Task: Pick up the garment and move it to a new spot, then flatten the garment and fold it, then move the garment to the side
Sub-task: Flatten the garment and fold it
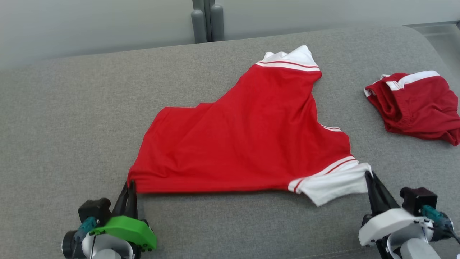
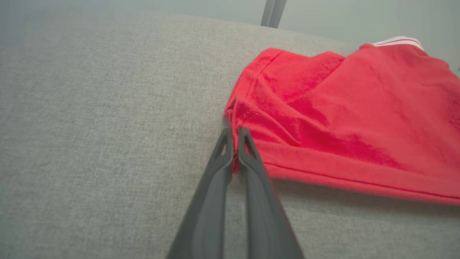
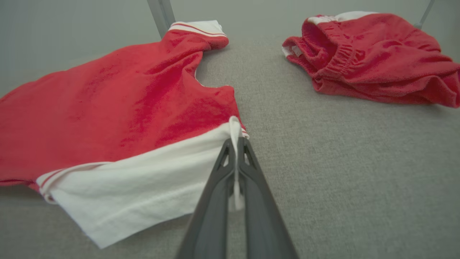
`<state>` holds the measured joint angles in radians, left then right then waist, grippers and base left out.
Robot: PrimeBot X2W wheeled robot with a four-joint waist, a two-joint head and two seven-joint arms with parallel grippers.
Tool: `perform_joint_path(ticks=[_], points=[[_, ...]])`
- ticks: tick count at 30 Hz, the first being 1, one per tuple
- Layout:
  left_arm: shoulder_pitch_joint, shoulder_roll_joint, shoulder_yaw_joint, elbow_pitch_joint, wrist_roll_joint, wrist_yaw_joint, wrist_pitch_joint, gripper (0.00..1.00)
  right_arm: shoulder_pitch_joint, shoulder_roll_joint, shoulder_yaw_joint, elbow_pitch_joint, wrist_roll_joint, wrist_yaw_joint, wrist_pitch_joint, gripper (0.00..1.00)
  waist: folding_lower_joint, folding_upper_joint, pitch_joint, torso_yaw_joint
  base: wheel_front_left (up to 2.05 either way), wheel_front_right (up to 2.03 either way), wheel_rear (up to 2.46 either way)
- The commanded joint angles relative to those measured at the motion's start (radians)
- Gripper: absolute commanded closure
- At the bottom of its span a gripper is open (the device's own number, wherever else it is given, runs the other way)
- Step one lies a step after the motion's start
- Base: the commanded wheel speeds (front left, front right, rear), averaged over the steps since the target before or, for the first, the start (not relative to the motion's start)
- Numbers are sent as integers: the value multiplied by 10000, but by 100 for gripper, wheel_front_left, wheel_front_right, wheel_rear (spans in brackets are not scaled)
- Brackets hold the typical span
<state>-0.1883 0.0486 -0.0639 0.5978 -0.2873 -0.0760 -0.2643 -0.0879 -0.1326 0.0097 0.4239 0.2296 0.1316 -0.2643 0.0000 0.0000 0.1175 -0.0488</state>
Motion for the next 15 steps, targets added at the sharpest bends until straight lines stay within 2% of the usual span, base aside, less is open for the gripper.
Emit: perform_joint_path(ticks=[1, 5, 8, 15], points=[[-262, 44, 71, -268, 119, -73, 7, 100, -222, -100, -52, -272, 49, -20, 3, 100, 0, 0, -121, 92, 0, 0, 0], [-958, 96, 261, -1268, 608, -291, 9, 100, -1189, -228, -268, -1308, 486, -20, 1, 100, 0, 0, -167, 132, 0, 0, 0], [-2069, 406, 254, -1695, 958, -425, 7, 100, -2491, -634, -87, -1690, 563, -20, 1, 100, 0, 0, 117, 159, 0, 0, 0], [-5770, 1688, -462, -1587, 1818, -542, 9, 100, -6593, -1514, 423, -1374, 449, -18, 3, 100, 0, 0, 1420, 290, 0, 0, 0]])
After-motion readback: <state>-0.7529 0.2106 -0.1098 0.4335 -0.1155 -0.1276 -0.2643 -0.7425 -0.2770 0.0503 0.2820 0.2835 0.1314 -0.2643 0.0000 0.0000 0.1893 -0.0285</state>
